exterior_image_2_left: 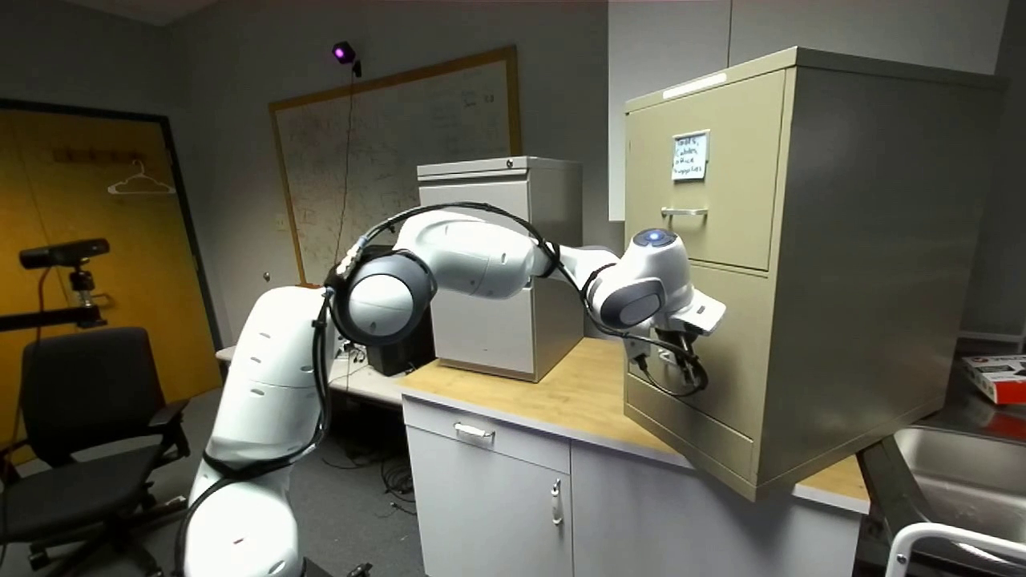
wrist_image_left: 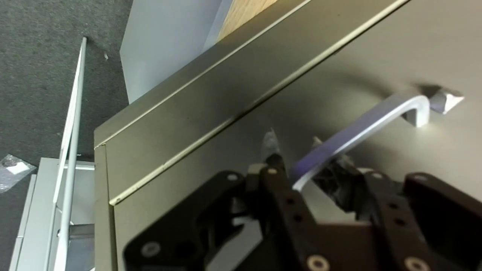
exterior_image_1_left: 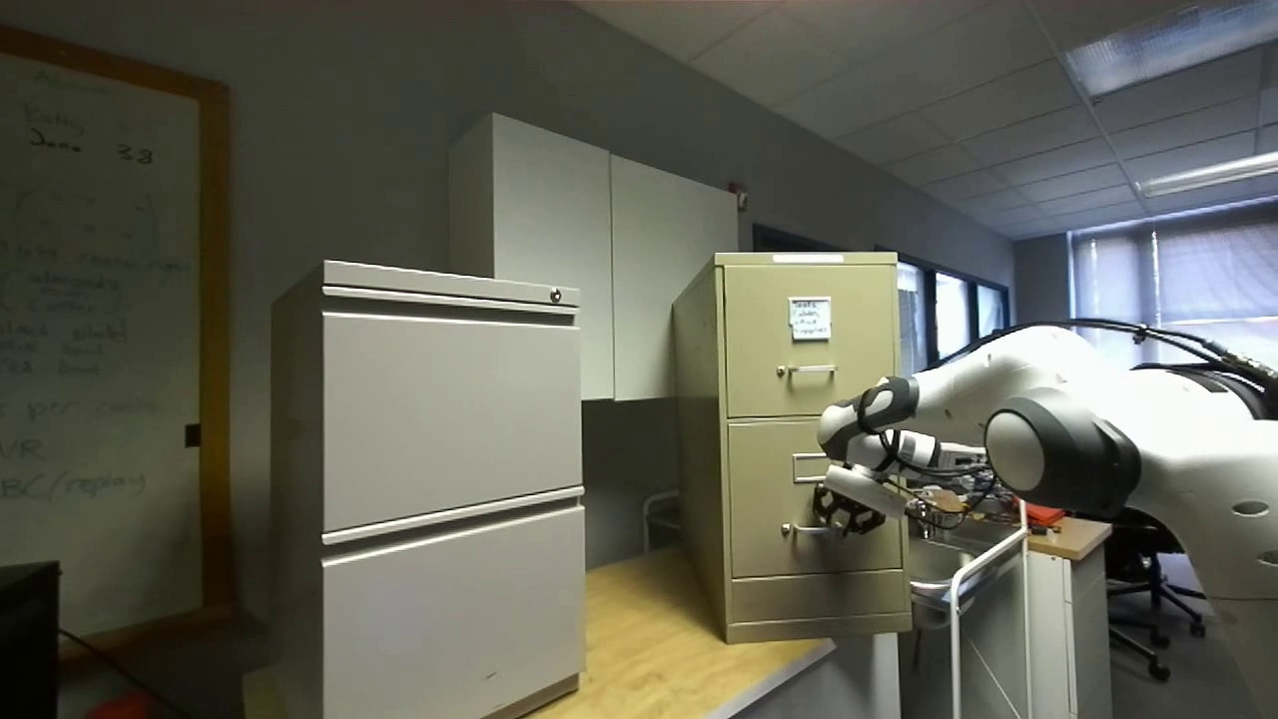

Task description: Open the bottom drawer of the right cabinet

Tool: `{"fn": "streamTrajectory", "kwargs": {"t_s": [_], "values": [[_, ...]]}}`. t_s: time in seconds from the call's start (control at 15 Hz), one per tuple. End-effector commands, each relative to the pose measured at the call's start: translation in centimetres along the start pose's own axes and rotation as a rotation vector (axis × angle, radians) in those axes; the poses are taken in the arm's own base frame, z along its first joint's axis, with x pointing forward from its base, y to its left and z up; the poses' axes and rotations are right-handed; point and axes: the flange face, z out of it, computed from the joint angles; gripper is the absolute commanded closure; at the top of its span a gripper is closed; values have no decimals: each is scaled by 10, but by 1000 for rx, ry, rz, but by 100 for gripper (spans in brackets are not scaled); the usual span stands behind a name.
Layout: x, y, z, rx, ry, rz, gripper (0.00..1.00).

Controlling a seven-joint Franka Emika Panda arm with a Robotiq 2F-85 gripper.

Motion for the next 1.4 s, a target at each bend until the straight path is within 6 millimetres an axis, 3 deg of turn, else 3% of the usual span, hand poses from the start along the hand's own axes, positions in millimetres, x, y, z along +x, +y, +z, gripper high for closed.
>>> {"fn": "streamTrajectory", "kwargs": {"t_s": [0.0,0.33,0.8,1.07,1.33], "values": [[4,7,8,-10,-55,7,92],[20,19,7,-26,-62,30,94],[27,77,18,-94,-48,61,95],[20,82,16,-95,-59,72,95],[-8,76,9,-103,-101,3,96]]}}
